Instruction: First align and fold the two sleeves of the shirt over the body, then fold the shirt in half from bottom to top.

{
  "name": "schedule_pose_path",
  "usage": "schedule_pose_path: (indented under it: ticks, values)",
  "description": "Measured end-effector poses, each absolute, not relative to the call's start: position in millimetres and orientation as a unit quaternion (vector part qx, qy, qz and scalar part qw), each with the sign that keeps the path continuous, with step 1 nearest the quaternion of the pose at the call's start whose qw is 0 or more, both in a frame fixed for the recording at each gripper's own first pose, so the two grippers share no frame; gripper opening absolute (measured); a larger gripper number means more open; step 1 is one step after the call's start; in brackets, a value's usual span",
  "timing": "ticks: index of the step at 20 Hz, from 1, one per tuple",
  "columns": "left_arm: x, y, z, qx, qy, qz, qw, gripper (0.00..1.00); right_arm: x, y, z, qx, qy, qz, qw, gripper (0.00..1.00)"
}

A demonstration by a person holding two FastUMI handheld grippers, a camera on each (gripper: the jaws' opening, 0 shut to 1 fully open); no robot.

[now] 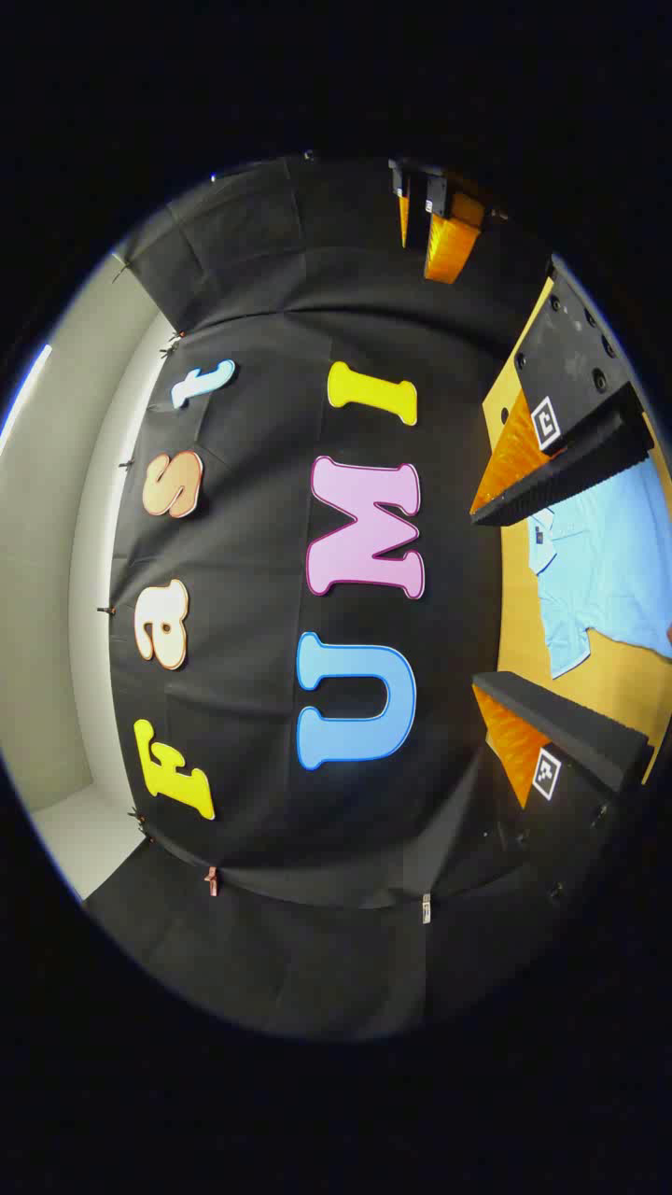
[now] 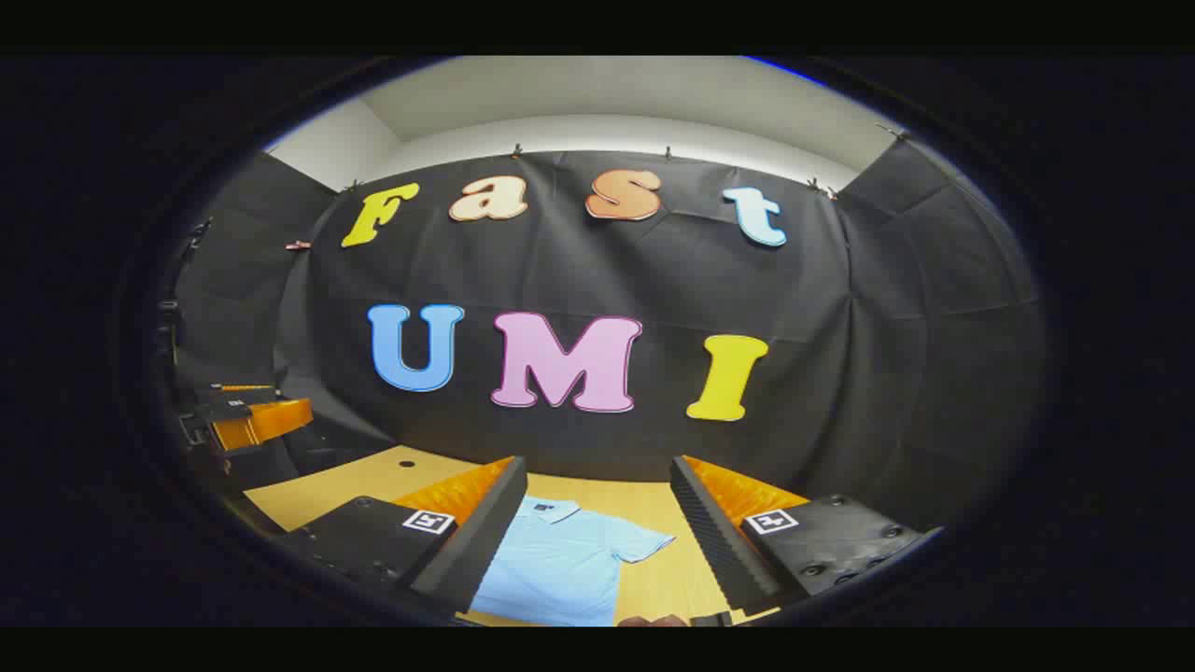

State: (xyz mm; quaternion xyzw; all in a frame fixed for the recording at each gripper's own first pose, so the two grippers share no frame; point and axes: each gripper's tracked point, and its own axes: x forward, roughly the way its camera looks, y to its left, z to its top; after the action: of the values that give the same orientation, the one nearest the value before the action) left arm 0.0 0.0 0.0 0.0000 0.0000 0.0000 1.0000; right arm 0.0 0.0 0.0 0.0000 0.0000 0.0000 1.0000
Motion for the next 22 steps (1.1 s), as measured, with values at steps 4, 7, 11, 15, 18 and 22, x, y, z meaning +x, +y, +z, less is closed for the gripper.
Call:
schedule_pose_path:
  ticks: [4, 7, 11, 15, 18, 22]
  values:
    - [1, 1, 1, -0.008, 0.004, -0.004, 1.0, 0.99, 2, -9, 1, -0.002, 0.0, -0.014, 1.0, 0.96]
    - [0, 5, 3, -0.012, -0.001, 0.0, 1.0, 1.0, 1, -10, 0, -0.004, 0.003, -0.013, 1.0, 0.97]
    - [0, 4, 6, -0.027, -0.007, -0.007, 1.0, 0.99, -1, -14, 0, -0.011, 0.005, -0.016, 1.0, 0.97]
    - [0, 7, 3, -0.015, -0.003, -0.005, 1.0, 0.99, 0, -15, -1, -0.004, 0.009, -0.02, 1.0, 0.95]
    - [0, 13, 3, -0.018, -0.002, -0.003, 1.0, 0.99, 5, -15, -1, -0.003, 0.012, -0.02, 1.0, 0.97]
    - [3, 22, 3, -0.013, 0.0, -0.007, 1.0, 0.99, 18, -13, 2, -0.004, 0.01, -0.023, 1.0, 0.95]
